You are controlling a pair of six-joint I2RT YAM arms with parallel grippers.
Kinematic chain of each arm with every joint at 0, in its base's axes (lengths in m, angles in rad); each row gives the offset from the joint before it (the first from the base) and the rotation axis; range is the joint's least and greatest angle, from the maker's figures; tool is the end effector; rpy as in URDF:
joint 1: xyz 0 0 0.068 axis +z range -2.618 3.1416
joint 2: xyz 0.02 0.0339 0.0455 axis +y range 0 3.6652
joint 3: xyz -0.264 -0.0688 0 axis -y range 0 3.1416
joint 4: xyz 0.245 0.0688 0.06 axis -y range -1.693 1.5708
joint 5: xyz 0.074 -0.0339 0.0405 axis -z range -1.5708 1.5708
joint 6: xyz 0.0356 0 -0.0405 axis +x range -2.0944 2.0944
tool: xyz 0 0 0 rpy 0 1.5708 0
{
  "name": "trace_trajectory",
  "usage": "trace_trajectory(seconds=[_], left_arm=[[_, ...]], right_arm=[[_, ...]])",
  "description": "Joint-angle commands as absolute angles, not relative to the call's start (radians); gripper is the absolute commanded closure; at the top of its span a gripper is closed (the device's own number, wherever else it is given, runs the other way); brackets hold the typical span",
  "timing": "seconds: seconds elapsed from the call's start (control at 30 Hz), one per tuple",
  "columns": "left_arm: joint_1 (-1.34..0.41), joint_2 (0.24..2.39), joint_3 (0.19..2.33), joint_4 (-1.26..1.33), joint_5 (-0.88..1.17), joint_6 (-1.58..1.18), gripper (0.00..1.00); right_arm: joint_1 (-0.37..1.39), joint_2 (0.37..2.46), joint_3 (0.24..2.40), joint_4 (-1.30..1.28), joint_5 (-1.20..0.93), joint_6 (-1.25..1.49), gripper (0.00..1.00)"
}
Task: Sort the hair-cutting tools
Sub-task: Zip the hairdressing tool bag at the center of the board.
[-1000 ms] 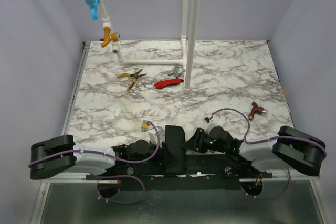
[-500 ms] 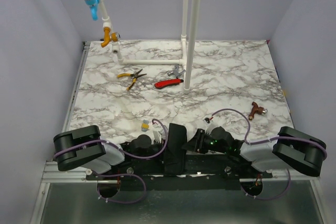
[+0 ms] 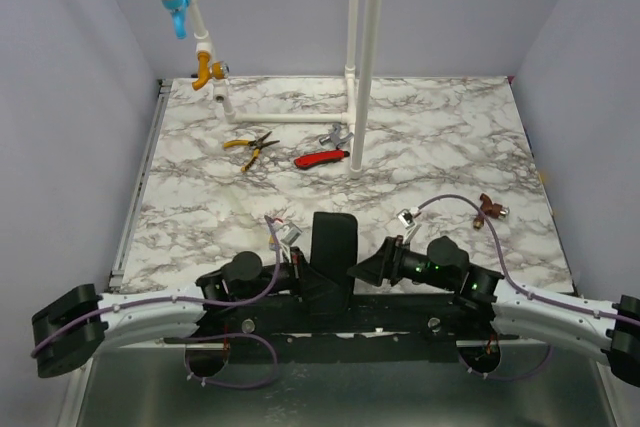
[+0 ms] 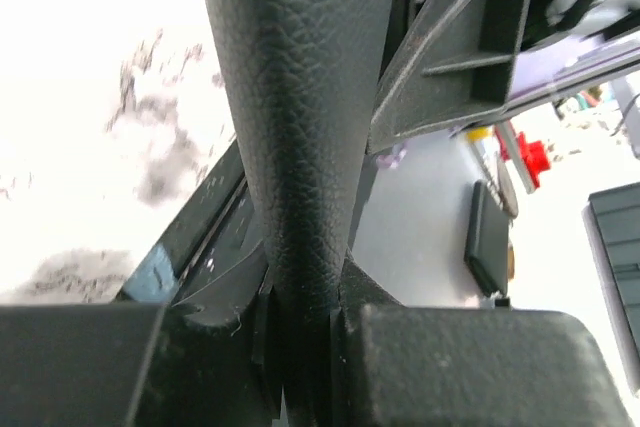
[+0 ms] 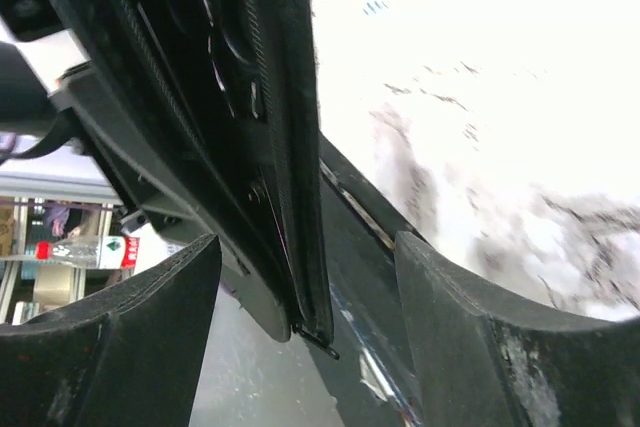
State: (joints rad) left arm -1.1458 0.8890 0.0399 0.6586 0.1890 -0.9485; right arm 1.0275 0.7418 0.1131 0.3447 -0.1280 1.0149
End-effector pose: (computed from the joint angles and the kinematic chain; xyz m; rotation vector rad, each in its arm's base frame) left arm 0.0630 -0.1554 0.1536 0.3679 2.0598 -1.5903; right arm 0.0808 0.1425 0.1657 -0.1170 2.1520 1.4485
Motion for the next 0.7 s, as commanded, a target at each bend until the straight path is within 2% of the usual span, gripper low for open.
trace_trajectory(seconds=[0.0,0.13,0.23,0.47,0.6,0.67], left_arm=[[-1.096,0.610,0.083,0.523,0.150,-0.887,1.00],[-1.072,0.464,0.146,0.396,0.186,-0.844,1.00],[-1.066,0.430,0.211,0.313,0.218,-0.804,1.00],[-1.064,0.440,0.251,0.379,0.310,-0.790,1.00],[-1.063,0.467,0.277,0.408,0.359,-0.780,1.00],[-1.063,0.495,0.297,0.400,0.368,-0.771,1.00]], right_arm=[[1.032,0.632,0.211,0.172,-0.114,0.869,0.25],[1.030,0.672,0.312,0.195,-0.159,0.802,0.23],[1.030,0.738,0.384,0.257,-0.215,0.760,0.22],[1.025,0.889,0.519,0.390,-0.363,0.692,0.22],[1.008,0.919,0.563,0.435,-0.376,0.711,0.26],[0.991,0.945,0.579,0.479,-0.396,0.742,0.32]])
